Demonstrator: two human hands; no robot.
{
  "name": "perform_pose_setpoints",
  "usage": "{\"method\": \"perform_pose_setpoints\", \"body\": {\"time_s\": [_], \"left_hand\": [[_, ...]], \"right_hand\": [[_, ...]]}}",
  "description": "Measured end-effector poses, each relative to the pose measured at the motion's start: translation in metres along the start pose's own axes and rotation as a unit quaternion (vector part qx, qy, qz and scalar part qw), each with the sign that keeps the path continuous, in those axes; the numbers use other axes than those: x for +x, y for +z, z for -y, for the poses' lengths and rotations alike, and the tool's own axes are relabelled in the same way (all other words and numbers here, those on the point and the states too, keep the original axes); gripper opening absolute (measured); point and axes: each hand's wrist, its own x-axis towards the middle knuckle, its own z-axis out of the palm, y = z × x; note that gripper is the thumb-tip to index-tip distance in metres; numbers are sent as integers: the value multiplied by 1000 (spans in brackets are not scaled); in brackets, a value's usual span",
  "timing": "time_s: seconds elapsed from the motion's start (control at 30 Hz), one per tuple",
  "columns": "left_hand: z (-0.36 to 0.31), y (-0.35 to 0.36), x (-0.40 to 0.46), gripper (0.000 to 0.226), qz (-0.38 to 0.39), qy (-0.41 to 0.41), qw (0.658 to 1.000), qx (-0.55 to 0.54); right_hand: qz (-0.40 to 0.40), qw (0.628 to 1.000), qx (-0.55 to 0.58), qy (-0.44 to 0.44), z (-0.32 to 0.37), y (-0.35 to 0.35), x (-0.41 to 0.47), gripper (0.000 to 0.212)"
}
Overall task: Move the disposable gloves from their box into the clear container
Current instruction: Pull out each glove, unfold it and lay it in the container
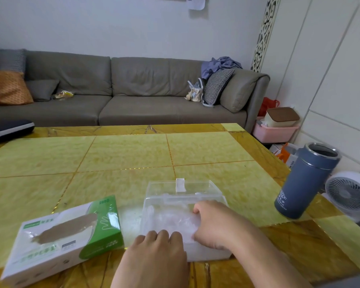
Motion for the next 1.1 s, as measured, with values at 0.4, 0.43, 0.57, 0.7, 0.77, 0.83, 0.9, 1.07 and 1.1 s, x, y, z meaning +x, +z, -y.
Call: {"method": "perform_pose_setpoints", "body": {"time_s": [0.4,0.43,0.57,0.7,0.77,0.83,0.9,1.07,1.1], "left_hand": [[14,-7,14,22,77,28,996,-48],[16,-6,11,32,71,37,996,-43],[23,-10,-3,32,-45,66,994,-78],[57,-52,-16,14,-144,-52,979,-135],[89,-61,-21,21,-153,-166,966,-122],[121,-57,-29,22,-83,-261,957,-96],[143,-49,-37,24,47,-258,963,-68],[157,-21,-41,27,182,-270,928,-181],[157,-19,-39,33,172,-278,926,-191]], "right_hand": [[-27,999,-32,-18,9,-3,-7,35],[-44,998,-38,-20,10,-3,-9,34],[-124,983,-128,-32,21,-5,-21,32],[-221,966,-131,-42,34,-6,-23,24],[-257,959,-105,-52,37,-4,-19,24],[-285,953,-62,-84,41,0,-18,19],[-308,941,-26,-140,46,8,-18,16],[-314,896,-52,-310,70,33,-23,26],[-299,887,-73,-345,77,39,-24,31]]}}
